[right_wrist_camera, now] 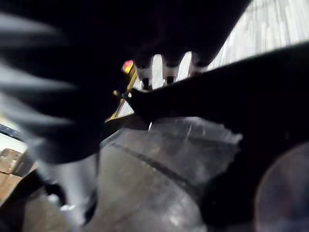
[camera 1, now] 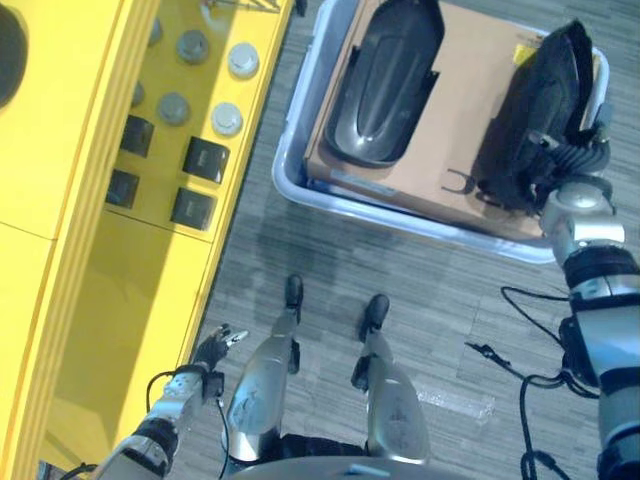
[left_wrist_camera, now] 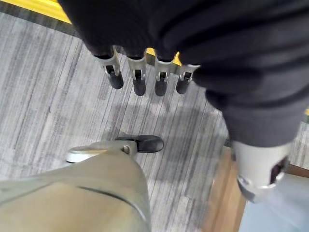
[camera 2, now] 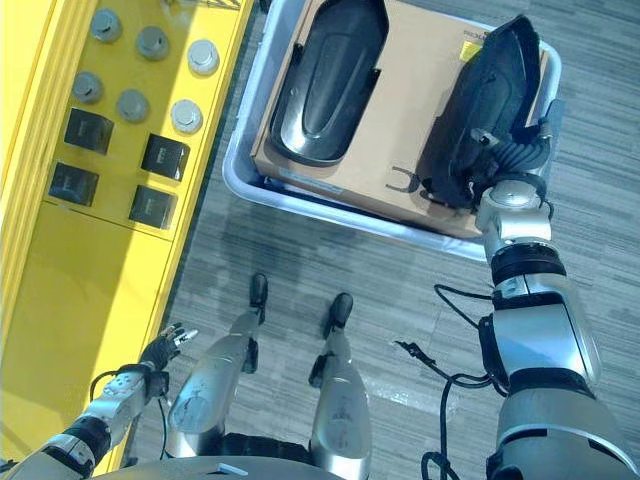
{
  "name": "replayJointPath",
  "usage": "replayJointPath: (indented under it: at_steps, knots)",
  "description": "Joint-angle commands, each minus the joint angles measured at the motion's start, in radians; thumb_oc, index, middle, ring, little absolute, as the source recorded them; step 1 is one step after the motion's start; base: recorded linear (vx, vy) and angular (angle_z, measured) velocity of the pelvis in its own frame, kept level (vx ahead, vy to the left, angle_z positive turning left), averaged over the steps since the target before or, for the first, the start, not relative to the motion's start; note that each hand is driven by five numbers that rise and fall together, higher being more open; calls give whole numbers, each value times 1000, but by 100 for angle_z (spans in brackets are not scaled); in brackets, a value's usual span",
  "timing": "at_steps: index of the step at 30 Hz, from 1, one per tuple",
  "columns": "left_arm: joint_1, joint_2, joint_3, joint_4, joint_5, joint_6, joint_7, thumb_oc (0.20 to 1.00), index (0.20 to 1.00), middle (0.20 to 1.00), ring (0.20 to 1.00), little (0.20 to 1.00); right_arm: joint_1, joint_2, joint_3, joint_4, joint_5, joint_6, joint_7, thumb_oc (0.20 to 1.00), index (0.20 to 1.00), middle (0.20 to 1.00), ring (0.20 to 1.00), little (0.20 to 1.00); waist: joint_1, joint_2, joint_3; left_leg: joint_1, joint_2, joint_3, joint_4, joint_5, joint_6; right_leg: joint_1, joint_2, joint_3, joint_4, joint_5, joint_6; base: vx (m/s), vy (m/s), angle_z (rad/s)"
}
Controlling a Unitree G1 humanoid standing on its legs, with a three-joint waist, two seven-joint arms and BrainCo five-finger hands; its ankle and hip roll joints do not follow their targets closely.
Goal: Move parts from the plastic box to the shelf.
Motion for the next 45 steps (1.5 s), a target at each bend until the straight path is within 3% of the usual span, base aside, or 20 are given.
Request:
replayJointPath:
  at_steps: [1,2,3,4,5,14,20,22,23,25,28,30,32,34,35,37,38,41,43,45]
  knots:
    - [4,11,-48,-1,-25,-29,-4,1000,1000,1000,1000,1000,-21,-74,69,61,42,60,-36,1000,1000,1000,1000,1000,5,18,-33,-49,18,-59,105,-135,-22,-71,-43,-5,199,-179,4,0,0,0]
    - [5,11,-53,-5,-26,-28,-1,1000,1000,1000,1000,1000,-22,-74,70,75,37,79,-33,1000,1000,1000,1000,1000,6,21,-33,-46,17,-59,102,-136,-23,-69,-45,-7,198,-179,5,0,0,0]
    - [7,12,-54,-9,-28,-25,2,1000,1000,1000,1000,1000,-19,-71,70,87,31,95,-21,780,780,780,780,780,6,23,-33,-42,17,-58,98,-136,-23,-69,-46,-8,197,-179,5,-8,20,4]
    - [8,12,-55,-9,-29,-25,3,1000,1000,1000,1000,1000,-17,-69,70,93,32,110,-13,611,611,611,611,611,6,24,-33,-40,17,-57,96,-135,-23,-67,-46,-8,195,-178,5,-8,33,6]
    - [12,11,-55,-6,-29,-23,6,1000,1000,1000,1000,1000,-12,-63,74,110,31,137,-2,200,200,200,200,200,6,27,-33,-29,16,-55,88,-135,-24,-60,-48,-8,190,-176,5,-5,29,5]
    - [33,20,-32,25,-20,-27,-12,1000,1000,1000,1000,1000,48,-51,51,149,23,175,87,200,200,200,200,200,-2,28,-33,51,17,-49,60,-139,-29,9,-50,-12,161,-172,7,-1,3,0]
    - [43,20,-18,46,18,-41,-14,1000,1000,1000,1000,1000,129,-26,15,157,24,133,144,200,200,200,200,200,-7,15,-43,126,21,-41,40,-146,-33,84,-45,-20,121,-164,7,-9,-28,1]
    - [55,20,-10,50,38,-81,-10,1000,1000,1000,1000,1000,176,-19,-5,141,19,61,130,200,200,200,200,200,-12,4,-71,161,25,-34,23,-150,-39,121,-39,-24,93,-160,10,-13,-68,3]
    - [68,25,-1,26,55,-97,16,1000,1000,1000,1000,1000,243,-5,-36,96,-11,-6,117,200,200,200,200,200,-18,-8,-107,183,30,-28,10,-149,-44,143,-36,-31,72,-151,15,8,-76,5]
    - [73,38,8,-10,80,-104,51,1000,1000,1000,1000,1000,300,1,-56,19,-57,-35,84,200,200,200,200,200,-26,-21,-132,209,35,-19,-3,-149,-48,166,-31,-36,58,-147,19,-28,-93,6]
    - [78,70,32,-123,152,-83,127,1000,1000,1000,1000,1000,406,-3,-83,-124,-131,-82,4,200,200,200,200,200,-41,-45,-193,247,42,-4,-28,-138,-55,204,-21,-39,26,-129,29,-25,-109,1]
    - [76,97,41,-235,168,-33,153,1000,1000,1000,1000,1000,481,-4,-113,-245,-182,-127,-27,200,200,200,200,200,-50,-54,-230,272,48,6,-38,-137,-59,231,-15,-39,12,-124,35,8,-100,1]
    - [64,162,65,-455,166,75,115,1000,1000,1000,1000,1000,616,4,-179,-488,-262,-179,-71,200,200,200,200,200,-65,-63,-293,295,55,15,-48,-137,-58,265,-6,-37,-3,-123,37,-25,-117,-8]
    - [57,176,66,-515,164,102,108,1000,1000,1000,1000,1000,649,2,-200,-543,-286,-211,-76,200,200,200,200,200,-70,-65,-311,298,56,18,-48,-137,-58,274,-3,-37,-5,-124,36,-28,-66,-10]
    - [32,199,83,-647,139,172,76,1000,1000,1000,1000,1000,690,-9,-231,-676,-382,-248,-109,200,200,200,200,200,-81,-64,-344,316,60,27,-48,-145,-58,302,2,-42,-10,-133,39,-30,-47,-14]
    - [23,206,89,-691,133,180,54,1000,1000,1000,1000,1000,697,-14,-241,-718,-426,-270,-112,200,200,200,200,200,-83,-64,-355,319,61,29,-48,-145,-59,308,3,-45,-12,-134,40,-46,-41,-14]
    - [4,216,101,-769,86,204,-9,1000,1000,1000,1000,1000,702,-32,-252,-804,-533,-292,-122,200,200,200,200,200,-87,-65,-371,320,61,29,-48,-143,-58,315,4,-48,-16,-135,40,-66,-45,-9]
    - [-41,226,111,-895,-64,261,-53,1000,1000,1000,1000,1000,654,-76,-236,-906,-616,-307,-141,200,200,200,200,200,-88,-70,-395,328,60,25,-48,-148,-55,325,7,-48,-17,-145,40,-81,-35,-4]
    - [-63,222,111,-930,-97,252,-63,1000,1000,1000,1000,1000,620,-95,-218,-949,-676,-319,-150,200,200,200,200,200,-88,-73,-403,334,60,26,-48,-153,-52,332,9,-47,-15,-152,37,-65,-34,2]
    - [-114,202,93,-961,-155,247,-57,1000,1000,1000,1000,1000,549,-119,-178,-1020,-725,-286,-120,200,200,200,200,200,-88,-81,-414,345,59,27,-48,-161,-48,342,12,-46,-13,-162,34,-48,-25,-1]
